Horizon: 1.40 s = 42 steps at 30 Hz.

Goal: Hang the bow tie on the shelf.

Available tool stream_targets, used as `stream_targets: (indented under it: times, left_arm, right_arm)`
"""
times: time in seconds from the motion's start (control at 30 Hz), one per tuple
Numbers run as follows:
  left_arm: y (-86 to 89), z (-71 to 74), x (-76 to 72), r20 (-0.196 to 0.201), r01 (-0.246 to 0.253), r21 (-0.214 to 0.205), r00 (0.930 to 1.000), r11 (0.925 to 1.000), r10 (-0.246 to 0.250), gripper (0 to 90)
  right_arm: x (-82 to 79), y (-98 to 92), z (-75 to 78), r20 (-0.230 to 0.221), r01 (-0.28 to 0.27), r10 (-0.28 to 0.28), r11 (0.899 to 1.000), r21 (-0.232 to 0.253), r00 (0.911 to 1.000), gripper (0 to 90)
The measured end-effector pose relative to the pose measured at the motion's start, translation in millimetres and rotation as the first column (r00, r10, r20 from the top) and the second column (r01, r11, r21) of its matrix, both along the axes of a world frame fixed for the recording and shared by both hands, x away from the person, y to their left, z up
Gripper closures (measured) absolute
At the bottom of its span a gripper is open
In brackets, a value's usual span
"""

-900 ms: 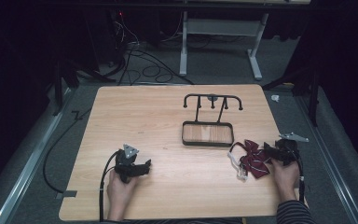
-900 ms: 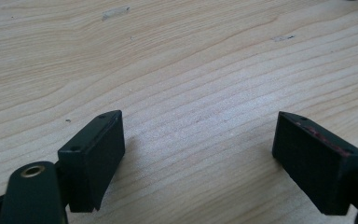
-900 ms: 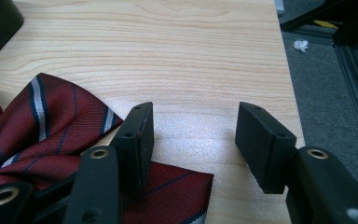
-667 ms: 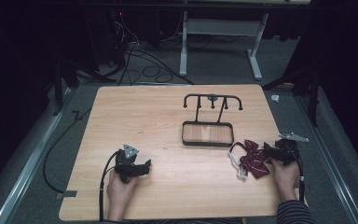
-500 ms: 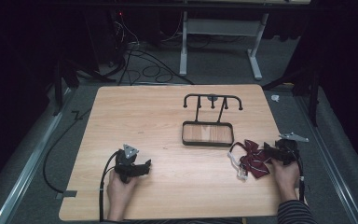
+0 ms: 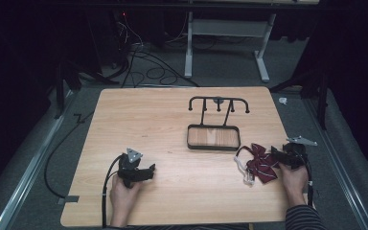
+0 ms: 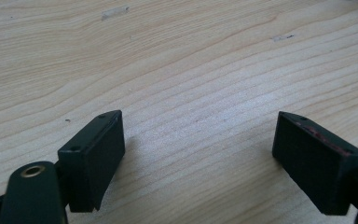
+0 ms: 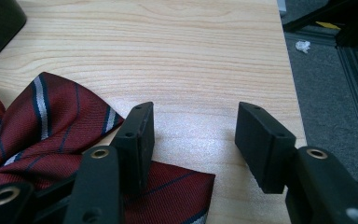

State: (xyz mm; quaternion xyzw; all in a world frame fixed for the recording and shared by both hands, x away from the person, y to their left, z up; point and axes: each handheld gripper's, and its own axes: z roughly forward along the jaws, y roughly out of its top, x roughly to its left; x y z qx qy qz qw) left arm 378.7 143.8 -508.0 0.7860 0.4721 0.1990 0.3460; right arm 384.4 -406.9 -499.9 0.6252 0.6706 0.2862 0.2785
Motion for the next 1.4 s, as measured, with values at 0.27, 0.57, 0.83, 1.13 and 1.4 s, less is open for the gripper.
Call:
stream_targets:
  times: [0.27,0.57,0.83,1.13,1.4]
  left_arm:
    - [0.0,0.0,0.0,0.0,0.0,0.0,1.0,1.0,0.0,17.3]
    - [0.0,0.1,0.0,-0.001,0.0,0.001,1.0,1.0,0.0,17.3]
    - [0.0,0.0,0.0,0.0,0.0,0.0,1.0,1.0,0.0,17.2]
    - [0.0,0.0,0.0,0.0,0.0,0.0,1.0,1.0,0.0,17.2]
    - [-0.1,0.0,-0.1,0.0,-0.001,0.0,1.0,1.0,0.001,17.3]
  right_arm:
    - [0.0,0.1,0.0,0.0,0.0,0.0,1.0,0.0,1.0,48.8]
    - [-0.2,-2.5,0.2,0.004,0.008,-0.008,1.0,0.016,1.0,51.6]
    - [-4.3,0.1,5.6,0.034,-0.004,0.003,1.0,0.019,0.9994,57.5]
    - [-16.7,7.7,19.5,0.094,-0.083,0.079,0.996,0.043,0.9925,64.7]
    - [-25.5,21.9,25.9,0.111,-0.162,0.155,0.985,0.056,0.9817,67.1]
